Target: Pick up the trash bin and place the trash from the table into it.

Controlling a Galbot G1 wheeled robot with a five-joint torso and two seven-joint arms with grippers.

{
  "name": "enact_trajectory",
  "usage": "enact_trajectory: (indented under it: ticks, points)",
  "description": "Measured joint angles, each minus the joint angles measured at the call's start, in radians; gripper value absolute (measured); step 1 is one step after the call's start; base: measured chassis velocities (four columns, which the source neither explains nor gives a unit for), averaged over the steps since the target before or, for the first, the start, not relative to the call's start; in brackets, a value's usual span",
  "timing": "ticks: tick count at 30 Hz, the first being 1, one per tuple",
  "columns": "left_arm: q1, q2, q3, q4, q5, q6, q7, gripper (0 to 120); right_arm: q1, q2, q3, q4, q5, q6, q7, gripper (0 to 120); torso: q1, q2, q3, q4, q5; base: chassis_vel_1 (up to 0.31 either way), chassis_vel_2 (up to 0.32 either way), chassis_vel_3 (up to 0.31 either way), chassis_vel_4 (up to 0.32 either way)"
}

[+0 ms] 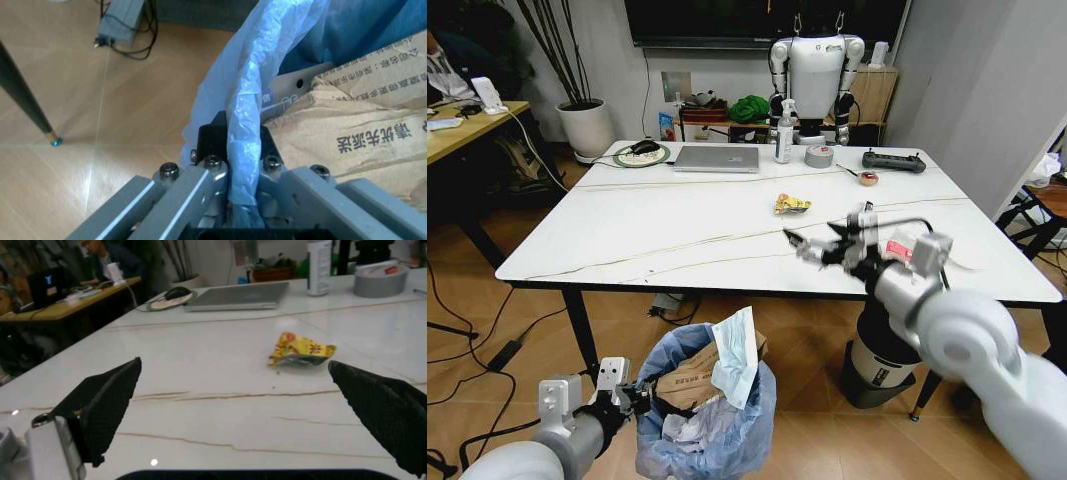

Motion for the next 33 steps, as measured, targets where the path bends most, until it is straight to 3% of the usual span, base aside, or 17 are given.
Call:
enact_trajectory:
  ticks: [2, 7, 9, 15, 24, 27, 33]
  points:
    - [0.0, 0.0, 0.0, 0.0, 0.0, 0.0, 0.0, 0, 0.0, 0.0, 0.0, 0.0, 0.0, 0.0, 0.0, 100, 0.0, 0.0, 0.0, 0.0, 0.0, 0.0, 0.0, 0.0, 0.0]
    - [-0.029, 0.036, 0.03, 0.0, -0.005, 0.0, 0.007, 0, 0.193, 0.035, -0.047, -0.227, 0.108, 0.0, 0.102, 100, 0.0, 0.0, 0.0, -0.0007, -0.0001, 0.0, 0.0, 0.0, 0.0]
    - [-0.039, 0.038, 0.051, 0.0, -0.002, 0.0, 0.017, 0, 0.27, 0.068, -0.075, -0.342, 0.155, -0.002, 0.159, 100, 0.0, 0.0, 0.0, 0.0, -0.0001, 0.0, 0.0, 0.0, 0.0]
    - [-0.045, 0.037, 0.056, 0.0, 0.004, 0.0, 0.029, 0, 0.373, 0.131, -0.173, -0.462, 0.196, -0.005, 0.194, 100, 0.0, 0.0, 0.0, 0.0, -0.0003, 0.0, 0.0, 0.0, 0.0]
    - [-0.041, 0.044, 0.045, 0.0, 0.002, 0.0, 0.034, 0, 0.48, 0.215, -0.249, -0.64, 0.197, -0.01, 0.221, 100, 0.0, 0.0, 0.0, 0.0001, -0.0002, 0.0, 0.0, 0.0, 0.0]
    - [-0.041, 0.046, 0.042, 0.0, 0.002, 0.0, 0.037, 0, 0.56, 0.271, -0.278, -0.765, 0.168, -0.011, 0.216, 100, 0.0, 0.0, 0.0, -0.0001, -0.0003, 0.0, 0.0, 0.0, 0.0]
    - [-0.042, 0.046, 0.039, 0.0, 0.002, 0.0, 0.037, 0, 0.605, 0.315, -0.29, -0.853, 0.14, -0.013, 0.185, 100, 0.0, 0.0, 0.0, 0.0003, -0.0005, 0.0, 0.0, 0.0, 0.0]
